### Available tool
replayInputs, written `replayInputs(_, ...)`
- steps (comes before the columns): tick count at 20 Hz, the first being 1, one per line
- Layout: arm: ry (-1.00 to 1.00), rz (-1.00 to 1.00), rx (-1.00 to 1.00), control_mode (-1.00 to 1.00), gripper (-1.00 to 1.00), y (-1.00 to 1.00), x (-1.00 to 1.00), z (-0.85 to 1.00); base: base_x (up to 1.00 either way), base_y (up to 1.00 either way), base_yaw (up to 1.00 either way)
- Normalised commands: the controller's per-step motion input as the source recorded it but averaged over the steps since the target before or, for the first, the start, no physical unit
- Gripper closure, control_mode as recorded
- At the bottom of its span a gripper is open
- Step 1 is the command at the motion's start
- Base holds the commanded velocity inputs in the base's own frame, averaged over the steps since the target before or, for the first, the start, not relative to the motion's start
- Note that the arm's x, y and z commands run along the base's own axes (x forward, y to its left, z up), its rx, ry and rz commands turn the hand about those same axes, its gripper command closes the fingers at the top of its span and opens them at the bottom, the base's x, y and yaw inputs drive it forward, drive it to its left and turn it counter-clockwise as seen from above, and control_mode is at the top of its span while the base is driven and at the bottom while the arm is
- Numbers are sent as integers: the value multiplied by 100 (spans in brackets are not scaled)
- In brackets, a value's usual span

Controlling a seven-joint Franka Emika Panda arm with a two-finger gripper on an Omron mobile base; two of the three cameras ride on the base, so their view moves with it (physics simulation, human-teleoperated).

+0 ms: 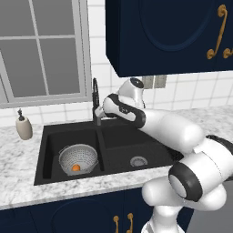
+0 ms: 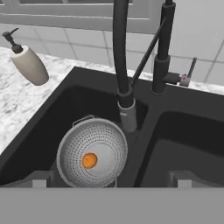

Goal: Put the colander in the sink, put the tangerine in the colander, and turn on the sink faucet and pour water over the colander.

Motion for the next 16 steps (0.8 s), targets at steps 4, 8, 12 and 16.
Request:
replayInputs(4,0,0,0,-100,-100,13,55,-13,0,0,0)
replayInputs(8,0,0,0,-100,-100,29,61,-19,0,0,0)
replayInputs(12,0,0,0,-100,-100,31,55,-37,0,0,0)
replayInputs(16,0,0,0,-100,-100,14,38,-40,0,0,0)
